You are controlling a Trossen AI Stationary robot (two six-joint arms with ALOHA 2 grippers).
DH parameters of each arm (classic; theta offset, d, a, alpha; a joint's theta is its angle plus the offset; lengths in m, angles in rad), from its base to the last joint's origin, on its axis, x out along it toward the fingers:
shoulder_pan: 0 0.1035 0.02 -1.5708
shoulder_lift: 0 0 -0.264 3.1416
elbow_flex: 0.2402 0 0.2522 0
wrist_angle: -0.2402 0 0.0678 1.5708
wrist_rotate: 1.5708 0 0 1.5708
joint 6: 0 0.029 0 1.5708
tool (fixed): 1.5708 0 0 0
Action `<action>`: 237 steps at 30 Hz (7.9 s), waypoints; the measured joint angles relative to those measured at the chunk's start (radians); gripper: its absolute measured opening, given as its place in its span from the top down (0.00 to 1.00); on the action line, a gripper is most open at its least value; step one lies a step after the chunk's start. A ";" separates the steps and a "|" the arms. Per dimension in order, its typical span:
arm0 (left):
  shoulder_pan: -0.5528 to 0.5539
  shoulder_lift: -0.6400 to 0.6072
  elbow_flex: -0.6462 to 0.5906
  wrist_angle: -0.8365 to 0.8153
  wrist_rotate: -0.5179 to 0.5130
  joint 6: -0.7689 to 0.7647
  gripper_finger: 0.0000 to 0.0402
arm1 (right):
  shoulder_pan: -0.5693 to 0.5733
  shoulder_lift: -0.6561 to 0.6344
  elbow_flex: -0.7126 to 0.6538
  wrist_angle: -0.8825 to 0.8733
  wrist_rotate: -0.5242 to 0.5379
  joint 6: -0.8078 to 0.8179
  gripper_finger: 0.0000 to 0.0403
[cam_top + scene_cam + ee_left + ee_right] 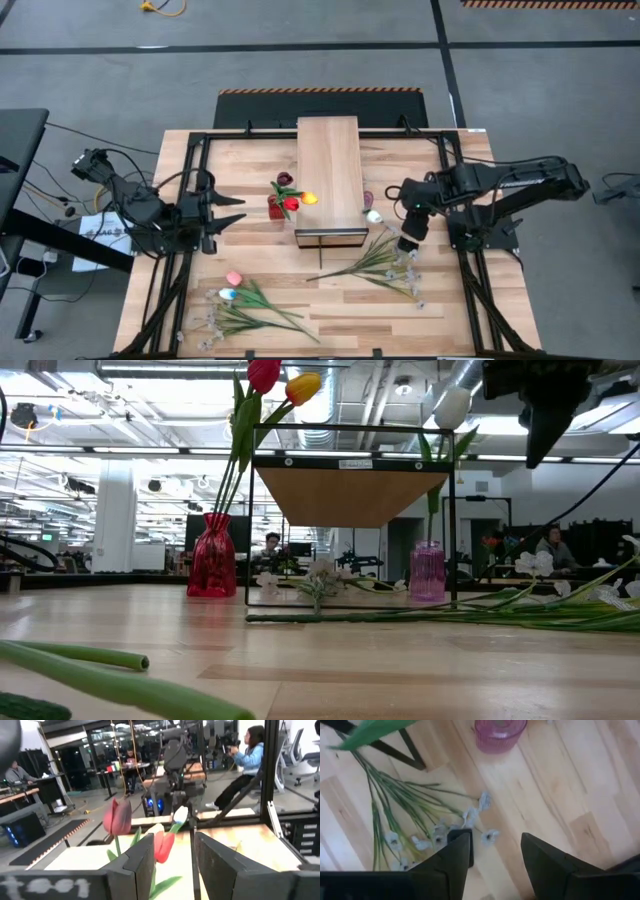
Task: Pick and place flowers into a vace then onto a shelf
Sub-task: Put the pink tulip into the purple flower vase
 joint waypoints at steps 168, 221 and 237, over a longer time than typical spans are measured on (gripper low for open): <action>-0.174 0.882 0.640 -1.018 0.455 0.126 1.00 | 0.243 1.148 0.770 1.325 -0.259 0.022 0.50; -0.172 0.883 0.695 -0.887 0.474 0.048 0.70 | 0.218 1.151 0.771 1.260 -0.258 0.015 0.99; -0.284 0.883 1.207 -1.007 0.563 -0.166 0.58 | 0.212 1.137 0.771 1.183 -0.258 0.027 1.00</action>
